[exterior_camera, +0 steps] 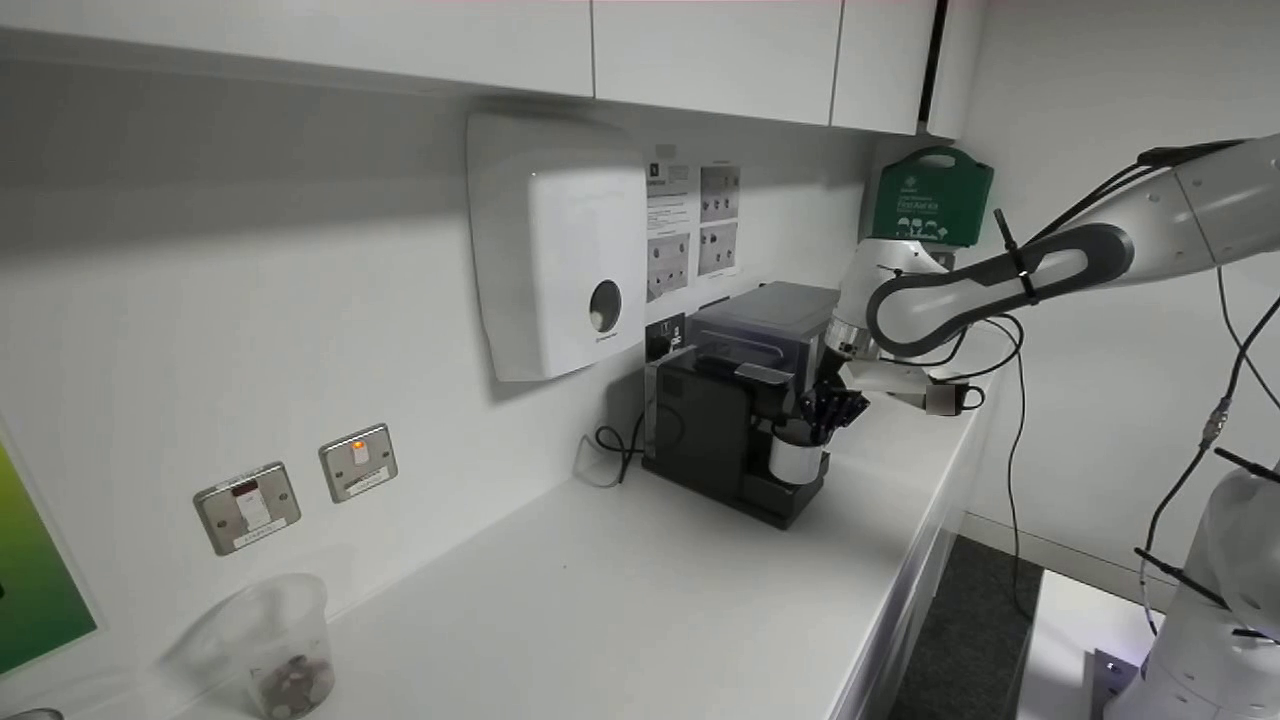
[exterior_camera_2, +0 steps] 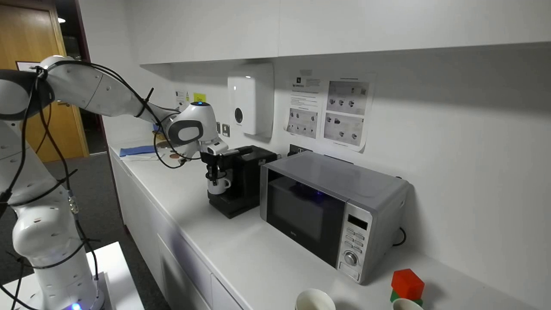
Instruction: Put the cup on the coffee maker and then remove it and put it back on the table
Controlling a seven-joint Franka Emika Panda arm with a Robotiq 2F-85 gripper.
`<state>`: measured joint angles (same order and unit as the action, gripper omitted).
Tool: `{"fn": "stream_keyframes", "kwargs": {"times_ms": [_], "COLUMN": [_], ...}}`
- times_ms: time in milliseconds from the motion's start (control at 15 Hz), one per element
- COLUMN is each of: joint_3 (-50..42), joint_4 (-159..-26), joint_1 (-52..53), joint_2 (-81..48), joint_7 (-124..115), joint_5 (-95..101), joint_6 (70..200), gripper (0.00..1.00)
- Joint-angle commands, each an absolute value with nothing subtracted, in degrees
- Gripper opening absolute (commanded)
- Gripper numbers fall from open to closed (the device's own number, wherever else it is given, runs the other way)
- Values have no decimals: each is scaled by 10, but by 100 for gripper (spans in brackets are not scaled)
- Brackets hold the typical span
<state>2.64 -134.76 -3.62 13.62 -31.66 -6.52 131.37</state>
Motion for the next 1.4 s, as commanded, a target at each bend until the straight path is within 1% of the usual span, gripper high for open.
{"fn": "stream_keyframes", "kwargs": {"times_ms": [0,800,1333], "joint_3": [20,25,25], "joint_4": [-1366,-1356,-1375], "joint_1": [-35,-30,-27], "joint_2": [170,146,160], "joint_7": [-296,-287,-283], "joint_5": [-67,-70,-69], "joint_6": [1311,1317,1316], "gripper": [2,2,2]}}
